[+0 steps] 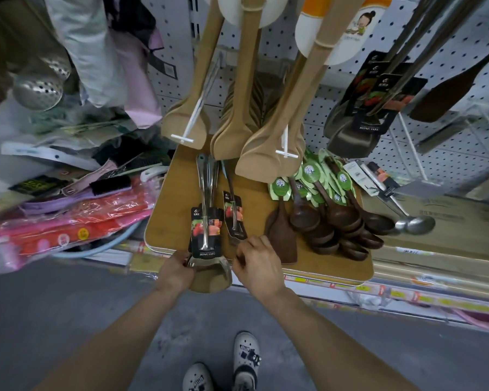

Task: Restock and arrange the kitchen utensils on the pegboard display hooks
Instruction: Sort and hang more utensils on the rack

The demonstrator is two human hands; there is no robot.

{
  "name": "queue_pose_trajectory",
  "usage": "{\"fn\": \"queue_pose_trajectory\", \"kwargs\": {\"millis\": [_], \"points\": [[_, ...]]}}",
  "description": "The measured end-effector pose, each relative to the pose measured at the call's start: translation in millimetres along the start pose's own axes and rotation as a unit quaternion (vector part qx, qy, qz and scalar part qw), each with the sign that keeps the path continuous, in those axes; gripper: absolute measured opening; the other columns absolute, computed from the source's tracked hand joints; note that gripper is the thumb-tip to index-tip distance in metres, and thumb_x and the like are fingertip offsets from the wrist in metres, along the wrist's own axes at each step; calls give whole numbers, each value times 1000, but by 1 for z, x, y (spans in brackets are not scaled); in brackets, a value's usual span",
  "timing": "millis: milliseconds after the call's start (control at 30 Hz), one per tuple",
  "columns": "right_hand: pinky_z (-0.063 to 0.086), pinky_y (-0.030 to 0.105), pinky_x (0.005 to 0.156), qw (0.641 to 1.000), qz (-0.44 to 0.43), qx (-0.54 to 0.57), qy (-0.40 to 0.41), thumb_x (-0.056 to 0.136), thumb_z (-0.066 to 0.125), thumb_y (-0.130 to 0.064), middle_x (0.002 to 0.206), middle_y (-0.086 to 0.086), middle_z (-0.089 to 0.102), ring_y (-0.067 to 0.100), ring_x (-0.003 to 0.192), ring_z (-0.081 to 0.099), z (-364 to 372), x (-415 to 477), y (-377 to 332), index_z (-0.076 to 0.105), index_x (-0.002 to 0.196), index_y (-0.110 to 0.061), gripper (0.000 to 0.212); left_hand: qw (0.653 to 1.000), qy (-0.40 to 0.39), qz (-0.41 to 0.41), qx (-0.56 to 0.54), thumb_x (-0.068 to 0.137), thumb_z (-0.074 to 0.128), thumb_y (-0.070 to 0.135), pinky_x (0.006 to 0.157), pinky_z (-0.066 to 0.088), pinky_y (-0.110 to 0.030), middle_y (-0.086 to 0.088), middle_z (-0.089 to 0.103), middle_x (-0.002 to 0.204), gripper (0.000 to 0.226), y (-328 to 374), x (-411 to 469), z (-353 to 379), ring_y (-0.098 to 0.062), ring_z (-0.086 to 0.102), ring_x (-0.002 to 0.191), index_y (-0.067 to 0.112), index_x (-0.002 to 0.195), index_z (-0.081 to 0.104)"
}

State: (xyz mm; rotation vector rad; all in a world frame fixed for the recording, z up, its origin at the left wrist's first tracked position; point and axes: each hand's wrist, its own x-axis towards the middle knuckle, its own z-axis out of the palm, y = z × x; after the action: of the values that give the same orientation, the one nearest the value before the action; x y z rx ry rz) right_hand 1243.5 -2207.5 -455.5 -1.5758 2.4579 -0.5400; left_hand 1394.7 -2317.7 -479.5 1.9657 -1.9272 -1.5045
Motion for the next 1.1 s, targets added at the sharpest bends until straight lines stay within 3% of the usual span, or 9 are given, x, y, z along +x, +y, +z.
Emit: {"fn": "queue_pose_trajectory", "kwargs": {"millis": [200, 300, 367, 433, 533, 667, 767, 933, 1100], "points": [[50, 35, 70, 999, -27, 23, -29, 74, 66, -28, 82, 1, 58, 23, 84, 52, 17, 10, 10, 59, 75, -16, 14, 990, 16, 30, 134, 91, 61, 36, 84, 47, -34, -15, 68, 110, 34, 4, 9, 4, -33, 61, 105, 8, 111, 61], [48, 33, 73, 999, -29, 38, -20, 81, 55, -39, 80, 1, 59, 23, 82, 53, 28, 13, 19, 61, 73, -15, 26, 978, 29, 37, 203, 91, 56, 48, 78, 49, -33, -11, 69, 96, 38, 3, 15, -1, -32, 64, 99, 12, 102, 61], [48, 35, 76, 999, -11, 48, -6, 87, 58, -36, 83, 2, 61, 23, 84, 53, 30, 20, 23, 64, 76, -14, 25, 966, 59, 52, 244, 89, 55, 54, 71, 46, -32, -6, 64, 91, 45, 8, 18, -4, -30, 65, 94, 11, 103, 52], [47, 37, 82, 998, 26, 56, 3, 90, 63, -27, 93, 6, 62, 26, 90, 54, 28, 37, 28, 66, 91, -13, 14, 956, 106, 71, 263, 87, 59, 54, 72, 44, -36, -10, 57, 103, 55, 19, 21, -5, -29, 61, 97, 8, 112, 42], [40, 38, 93, 994, 104, 40, -3, 93, 61, -25, 113, 13, 57, 31, 106, 52, 26, 70, 33, 60, 117, -10, 29, 960, 126, 114, 224, 83, 64, 55, 86, 47, -41, -14, 52, 115, 65, 34, 40, -2, -30, 55, 103, 6, 119, 41], [40, 42, 97, 983, 178, 49, -26, 90, 66, -35, 124, 16, 51, 34, 114, 49, 34, 108, 33, 49, 123, -6, 47, 972, 119, 120, 163, 80, 68, 52, 96, 46, -44, -13, 53, 120, 71, 53, 64, 6, -31, 52, 112, 7, 129, 42], [39, 41, 97, 978, 194, 74, -30, 88, 70, -35, 126, 17, 51, 35, 118, 48, 41, 127, 29, 46, 125, -5, 53, 980, 111, 103, 130, 80, 73, 44, 89, 48, -38, -12, 57, 118, 67, 72, 73, 12, -29, 56, 110, 7, 127, 42], [44, 35, 93, 946, 263, 177, -61, 91, 68, -28, 128, 15, 55, 32, 119, 55, 41, 157, 20, 43, 133, -5, 54, 991, 54, 46, 117, 79, 74, 45, 57, 44, -27, 1, 61, 83, 43, 95, 92, 9, -17, 60, 76, 15, 106, 60], [45, 29, 92, 909, 283, 288, -103, 92, 67, -25, 128, 8, 60, 23, 109, 58, 43, 158, 23, 54, 131, -14, 43, 999, 11, 31, -35, 83, 72, 36, 78, 56, -35, -1, 70, 97, 33, 83, 94, 10, -19, 66, 85, 18, 111, 66]]}}
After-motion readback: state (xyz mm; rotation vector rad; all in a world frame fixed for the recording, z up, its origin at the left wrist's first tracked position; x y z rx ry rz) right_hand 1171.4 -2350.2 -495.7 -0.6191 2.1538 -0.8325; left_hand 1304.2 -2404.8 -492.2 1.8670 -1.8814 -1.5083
